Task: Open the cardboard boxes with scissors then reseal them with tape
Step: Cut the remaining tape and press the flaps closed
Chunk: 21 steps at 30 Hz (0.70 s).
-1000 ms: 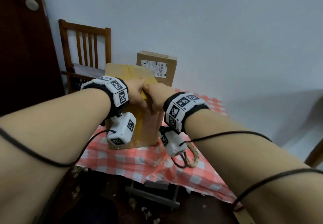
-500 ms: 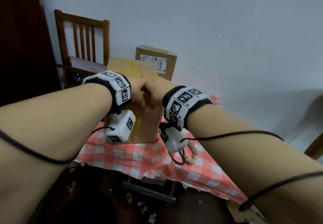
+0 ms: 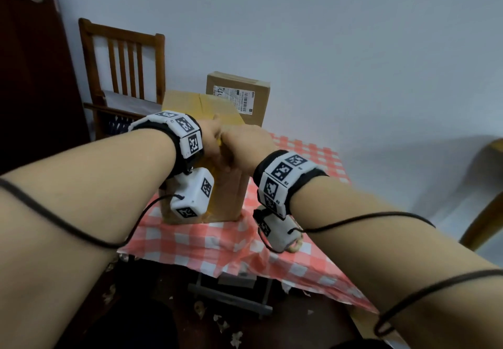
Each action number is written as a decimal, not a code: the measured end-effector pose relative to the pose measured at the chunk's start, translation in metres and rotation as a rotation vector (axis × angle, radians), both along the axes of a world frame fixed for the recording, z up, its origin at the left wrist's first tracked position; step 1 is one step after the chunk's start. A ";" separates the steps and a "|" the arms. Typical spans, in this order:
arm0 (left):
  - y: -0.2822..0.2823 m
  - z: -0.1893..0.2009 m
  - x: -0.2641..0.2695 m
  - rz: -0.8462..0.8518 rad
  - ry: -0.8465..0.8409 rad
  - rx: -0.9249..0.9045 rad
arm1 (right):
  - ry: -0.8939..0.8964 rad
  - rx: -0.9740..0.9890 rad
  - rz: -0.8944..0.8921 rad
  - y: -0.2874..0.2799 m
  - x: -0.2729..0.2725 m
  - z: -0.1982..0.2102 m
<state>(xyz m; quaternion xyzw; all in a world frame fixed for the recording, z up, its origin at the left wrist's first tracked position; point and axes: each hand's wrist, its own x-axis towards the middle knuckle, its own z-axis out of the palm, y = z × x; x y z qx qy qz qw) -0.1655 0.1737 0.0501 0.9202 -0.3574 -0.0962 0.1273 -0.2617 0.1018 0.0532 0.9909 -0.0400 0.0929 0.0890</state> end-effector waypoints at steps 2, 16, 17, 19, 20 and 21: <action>0.000 -0.001 0.001 0.000 0.010 -0.001 | -0.059 -0.035 0.026 -0.001 -0.008 -0.004; 0.005 -0.002 0.006 -0.056 -0.075 0.077 | -0.003 0.740 -0.459 -0.030 0.041 0.008; 0.006 -0.003 0.007 -0.063 -0.087 0.078 | 0.030 0.718 -0.469 -0.029 0.044 0.009; 0.007 -0.004 0.008 -0.061 -0.104 0.087 | 0.056 0.627 -0.465 -0.027 0.052 0.009; 0.007 -0.004 0.009 -0.061 -0.105 0.095 | 0.048 0.578 -0.458 -0.028 0.055 0.010; 0.006 -0.004 0.009 -0.063 -0.102 0.104 | 0.036 0.543 -0.462 -0.029 0.056 0.010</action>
